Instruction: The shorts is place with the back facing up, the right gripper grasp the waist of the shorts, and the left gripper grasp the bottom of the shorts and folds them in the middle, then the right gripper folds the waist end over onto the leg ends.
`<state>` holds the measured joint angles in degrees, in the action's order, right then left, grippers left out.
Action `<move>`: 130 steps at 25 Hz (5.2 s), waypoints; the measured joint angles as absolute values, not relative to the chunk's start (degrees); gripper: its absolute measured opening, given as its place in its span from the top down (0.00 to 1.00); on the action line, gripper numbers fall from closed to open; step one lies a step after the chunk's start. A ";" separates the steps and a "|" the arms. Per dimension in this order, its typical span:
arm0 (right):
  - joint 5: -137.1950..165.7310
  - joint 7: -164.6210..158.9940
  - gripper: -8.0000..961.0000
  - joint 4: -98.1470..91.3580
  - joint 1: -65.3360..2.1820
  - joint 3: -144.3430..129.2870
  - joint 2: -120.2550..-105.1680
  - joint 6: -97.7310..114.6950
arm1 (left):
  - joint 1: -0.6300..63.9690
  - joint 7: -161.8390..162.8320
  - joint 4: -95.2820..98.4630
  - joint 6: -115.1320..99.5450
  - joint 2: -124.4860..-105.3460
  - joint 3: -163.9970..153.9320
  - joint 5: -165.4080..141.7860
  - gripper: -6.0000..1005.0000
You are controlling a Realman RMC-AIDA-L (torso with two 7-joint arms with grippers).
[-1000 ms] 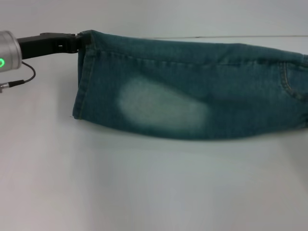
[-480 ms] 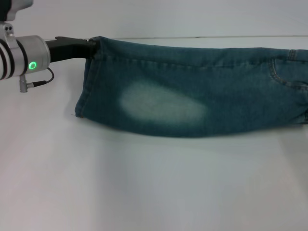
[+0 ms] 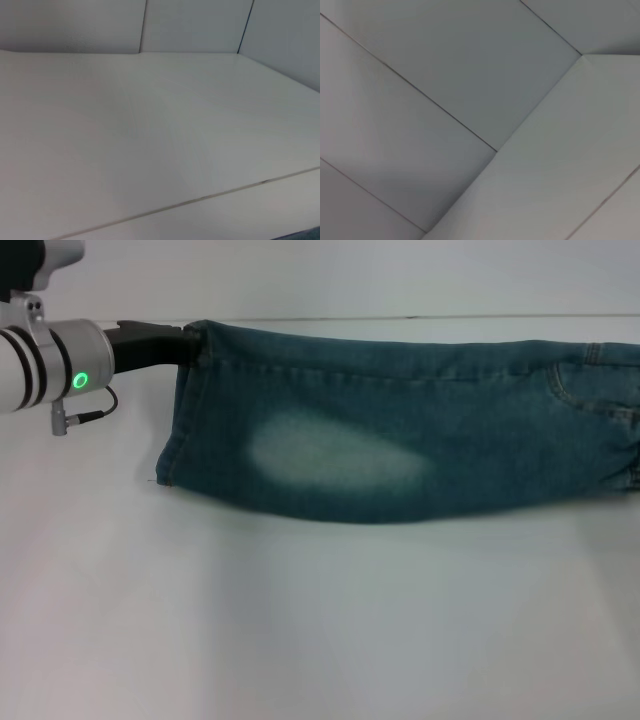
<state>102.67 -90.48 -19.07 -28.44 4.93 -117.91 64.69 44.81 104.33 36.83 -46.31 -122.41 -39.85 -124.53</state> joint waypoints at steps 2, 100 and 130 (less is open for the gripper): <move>102.62 -89.28 0.90 -19.07 -29.11 4.98 -117.96 63.68 | 44.91 103.31 36.42 -44.96 -122.75 -39.95 -124.54 0.99; 108.97 -99.91 0.86 -35.59 -19.65 -19.02 -117.66 73.80 | 25.95 100.91 62.12 -3.14 -124.64 -114.36 -86.06 0.69; 105.11 -100.80 0.87 -40.97 -20.51 -18.45 -119.53 95.90 | 39.04 -2.62 24.84 -35.94 -124.63 -132.78 33.85 0.99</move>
<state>105.11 -100.80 -40.97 -20.51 -18.45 -119.53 95.90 39.04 -2.63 24.84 -35.94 -124.63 -132.78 33.86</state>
